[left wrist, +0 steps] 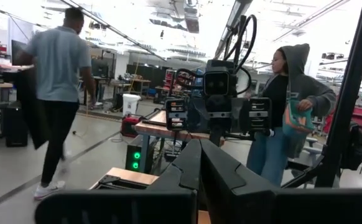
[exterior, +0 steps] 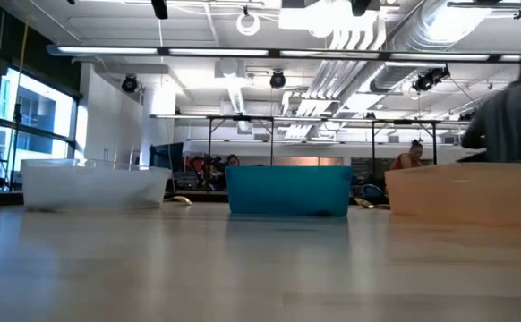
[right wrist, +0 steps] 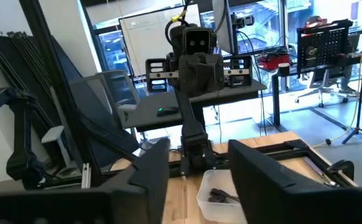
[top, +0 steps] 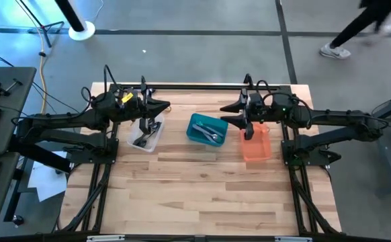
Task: Sort silverware by color (type)
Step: Put the purple spoon into the blue bin
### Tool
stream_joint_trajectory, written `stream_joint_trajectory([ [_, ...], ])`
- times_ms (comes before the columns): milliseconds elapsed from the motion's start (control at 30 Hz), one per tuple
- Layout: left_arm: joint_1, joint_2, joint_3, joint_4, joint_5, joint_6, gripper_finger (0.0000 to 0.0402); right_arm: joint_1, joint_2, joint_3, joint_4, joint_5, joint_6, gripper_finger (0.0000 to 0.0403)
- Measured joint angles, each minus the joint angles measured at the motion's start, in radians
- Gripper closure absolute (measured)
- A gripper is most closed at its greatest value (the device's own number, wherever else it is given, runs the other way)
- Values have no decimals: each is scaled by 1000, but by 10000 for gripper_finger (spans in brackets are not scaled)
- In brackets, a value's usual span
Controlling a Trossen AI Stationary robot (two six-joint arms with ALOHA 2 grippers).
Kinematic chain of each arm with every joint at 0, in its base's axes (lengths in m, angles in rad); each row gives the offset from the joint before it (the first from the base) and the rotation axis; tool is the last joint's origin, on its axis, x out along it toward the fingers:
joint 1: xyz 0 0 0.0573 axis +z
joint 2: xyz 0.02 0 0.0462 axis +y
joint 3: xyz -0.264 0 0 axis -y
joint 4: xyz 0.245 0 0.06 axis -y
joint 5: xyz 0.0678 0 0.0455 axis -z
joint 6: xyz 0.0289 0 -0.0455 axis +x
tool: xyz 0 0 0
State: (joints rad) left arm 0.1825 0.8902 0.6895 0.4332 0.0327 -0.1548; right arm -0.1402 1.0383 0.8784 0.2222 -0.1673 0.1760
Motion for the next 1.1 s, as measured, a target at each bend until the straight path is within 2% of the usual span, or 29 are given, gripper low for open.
stream_joint_trajectory([
  [333,0,0,0,-2,0,0,402,-1,1,0,-1,0,-45,393],
  [933,0,0,0,-3,0,1,402,-1,1,0,-1,-1,-69,402],
  [1100,0,0,0,-3,0,1,402,-1,1,0,-1,-35,-115,402],
])
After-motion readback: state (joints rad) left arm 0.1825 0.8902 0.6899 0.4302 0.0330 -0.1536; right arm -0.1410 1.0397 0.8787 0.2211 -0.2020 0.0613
